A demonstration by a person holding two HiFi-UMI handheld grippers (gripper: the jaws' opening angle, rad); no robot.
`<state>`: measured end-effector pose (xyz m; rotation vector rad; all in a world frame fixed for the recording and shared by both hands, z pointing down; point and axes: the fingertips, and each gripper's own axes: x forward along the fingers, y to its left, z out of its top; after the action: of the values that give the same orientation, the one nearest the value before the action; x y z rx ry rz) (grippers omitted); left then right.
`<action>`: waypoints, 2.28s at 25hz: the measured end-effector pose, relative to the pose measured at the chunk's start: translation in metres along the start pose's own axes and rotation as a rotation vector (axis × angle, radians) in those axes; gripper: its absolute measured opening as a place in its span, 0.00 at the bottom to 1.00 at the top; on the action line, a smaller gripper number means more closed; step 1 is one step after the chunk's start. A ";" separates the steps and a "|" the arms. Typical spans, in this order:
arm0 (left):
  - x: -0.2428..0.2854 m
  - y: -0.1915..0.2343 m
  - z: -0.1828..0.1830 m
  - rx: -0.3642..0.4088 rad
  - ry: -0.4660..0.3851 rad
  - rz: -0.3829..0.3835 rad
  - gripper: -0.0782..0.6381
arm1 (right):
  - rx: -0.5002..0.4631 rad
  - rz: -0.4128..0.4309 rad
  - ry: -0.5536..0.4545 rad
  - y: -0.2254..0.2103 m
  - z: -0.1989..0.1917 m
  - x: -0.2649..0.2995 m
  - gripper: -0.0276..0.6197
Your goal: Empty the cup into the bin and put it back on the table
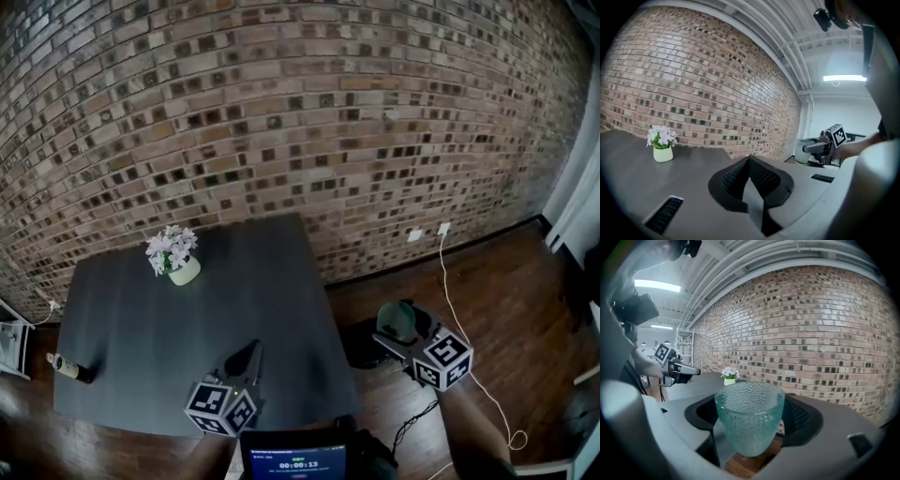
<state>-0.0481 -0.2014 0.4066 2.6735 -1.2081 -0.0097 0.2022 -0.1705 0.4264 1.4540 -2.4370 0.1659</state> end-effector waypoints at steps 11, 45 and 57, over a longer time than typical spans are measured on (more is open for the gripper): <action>0.063 -0.028 0.002 0.043 0.001 0.141 0.11 | -0.024 0.007 0.041 -0.104 -0.022 -0.003 0.65; 0.130 -0.020 0.000 -0.002 0.023 0.146 0.11 | -0.315 -0.213 0.292 -0.226 -0.030 0.012 0.65; 0.118 -0.008 0.008 0.003 0.000 0.161 0.11 | -0.453 -0.258 0.409 -0.251 -0.033 0.012 0.65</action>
<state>0.0350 -0.2853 0.4065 2.5706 -1.4208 0.0163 0.4229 -0.2936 0.4479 1.3495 -1.7973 -0.1278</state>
